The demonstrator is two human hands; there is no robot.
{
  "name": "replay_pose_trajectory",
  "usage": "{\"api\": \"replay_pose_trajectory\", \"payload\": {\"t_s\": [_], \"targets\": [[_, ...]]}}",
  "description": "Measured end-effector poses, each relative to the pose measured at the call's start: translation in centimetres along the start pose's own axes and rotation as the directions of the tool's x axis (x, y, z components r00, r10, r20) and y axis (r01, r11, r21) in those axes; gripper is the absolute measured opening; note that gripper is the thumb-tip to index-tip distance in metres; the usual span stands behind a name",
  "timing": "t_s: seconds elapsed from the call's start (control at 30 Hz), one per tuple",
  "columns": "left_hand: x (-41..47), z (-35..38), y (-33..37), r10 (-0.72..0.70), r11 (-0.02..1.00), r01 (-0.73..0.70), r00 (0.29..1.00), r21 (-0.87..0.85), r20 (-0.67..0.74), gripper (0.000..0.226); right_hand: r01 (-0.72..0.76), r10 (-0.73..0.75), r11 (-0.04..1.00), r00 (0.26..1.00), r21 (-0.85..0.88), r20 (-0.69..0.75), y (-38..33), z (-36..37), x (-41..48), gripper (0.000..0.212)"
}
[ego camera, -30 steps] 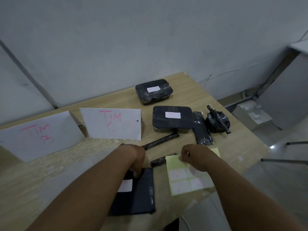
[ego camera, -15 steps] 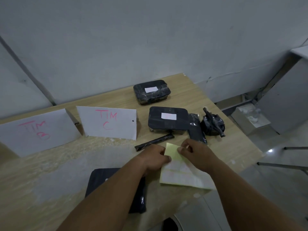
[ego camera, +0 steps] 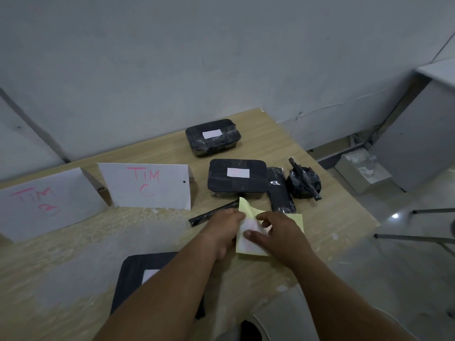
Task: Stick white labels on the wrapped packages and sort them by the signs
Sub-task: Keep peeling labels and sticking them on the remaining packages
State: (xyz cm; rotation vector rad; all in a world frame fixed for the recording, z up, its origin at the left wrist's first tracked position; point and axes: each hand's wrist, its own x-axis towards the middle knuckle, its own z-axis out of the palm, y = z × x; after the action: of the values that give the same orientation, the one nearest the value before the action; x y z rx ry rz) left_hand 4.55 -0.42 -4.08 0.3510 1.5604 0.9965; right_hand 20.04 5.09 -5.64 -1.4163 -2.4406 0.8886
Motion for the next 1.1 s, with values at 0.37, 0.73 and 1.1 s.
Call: {"api": "replay_pose_trajectory", "payload": {"t_s": [0.37,0.73,1.1], "targets": [[0.1,-0.6,-0.8,-0.036,0.999,0.034,0.997,-0.038,-0.062,0.02,-0.048,0.059,0.981,0.997,0.185,-0.051,-0.1,1.5,-0.7,0.028],[0.3,-0.1,-1.0,-0.026,0.993,0.021,0.999,-0.117,-0.041,0.019,-0.116,0.137,0.959,0.988,0.26,-0.067,-0.6,1.0,-1.2,0.019],[-0.1,0.2,-1.1,0.003,0.999,-0.004,0.999,-0.039,-0.04,0.007,-0.104,0.122,0.95,0.992,0.293,-0.042,-0.6,1.1,-1.1,0.016]]}}
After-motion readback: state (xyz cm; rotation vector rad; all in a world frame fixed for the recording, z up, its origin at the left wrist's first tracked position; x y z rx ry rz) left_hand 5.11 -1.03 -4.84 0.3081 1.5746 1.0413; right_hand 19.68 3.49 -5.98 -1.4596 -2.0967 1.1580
